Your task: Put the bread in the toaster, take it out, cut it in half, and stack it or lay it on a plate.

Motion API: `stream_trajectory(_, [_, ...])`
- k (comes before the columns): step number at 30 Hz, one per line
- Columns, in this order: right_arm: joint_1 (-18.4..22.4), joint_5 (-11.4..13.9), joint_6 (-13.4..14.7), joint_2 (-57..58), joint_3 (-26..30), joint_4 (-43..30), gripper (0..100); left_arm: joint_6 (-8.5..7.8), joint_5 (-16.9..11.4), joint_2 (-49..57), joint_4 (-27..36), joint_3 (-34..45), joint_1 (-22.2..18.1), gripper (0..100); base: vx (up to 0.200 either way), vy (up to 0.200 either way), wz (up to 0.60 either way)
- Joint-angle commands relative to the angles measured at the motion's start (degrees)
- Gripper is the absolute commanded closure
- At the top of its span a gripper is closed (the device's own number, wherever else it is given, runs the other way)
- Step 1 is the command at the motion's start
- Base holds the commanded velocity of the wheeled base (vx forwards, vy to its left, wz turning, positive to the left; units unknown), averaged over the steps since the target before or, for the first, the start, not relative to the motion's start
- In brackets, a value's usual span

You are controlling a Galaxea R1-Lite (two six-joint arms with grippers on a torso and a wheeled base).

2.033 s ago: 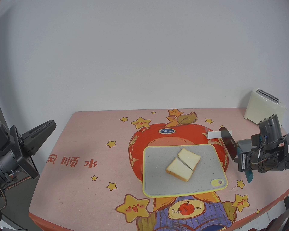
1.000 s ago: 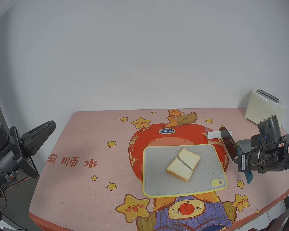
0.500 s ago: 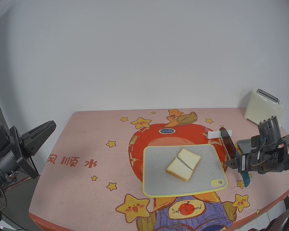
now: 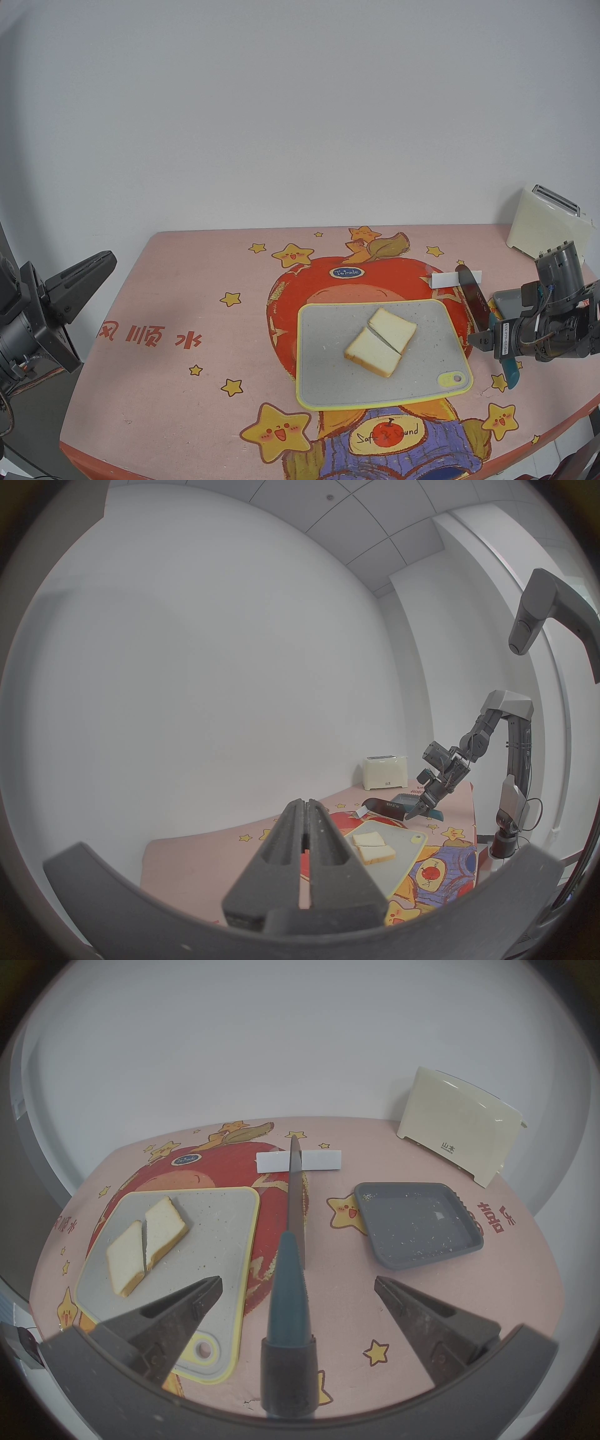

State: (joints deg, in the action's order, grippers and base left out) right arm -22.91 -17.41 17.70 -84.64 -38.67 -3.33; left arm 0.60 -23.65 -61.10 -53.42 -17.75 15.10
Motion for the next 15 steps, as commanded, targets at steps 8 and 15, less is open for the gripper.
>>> stream_trajectory(8, [-0.12, -0.26, -0.21, 0.44, 0.0, -0.19, 0, 0.02, 0.01, 0.02, -0.02, 0.0, 0.01, 100, 0.0, 0.0, 0.0])
stream_trajectory(15, [-0.47, -0.52, -0.56, 1.93, -0.18, -0.19, 0, 0.02, 0.01, 0.02, -0.02, 0.0, 0.01, 100, 0.0, 0.0, 0.0])
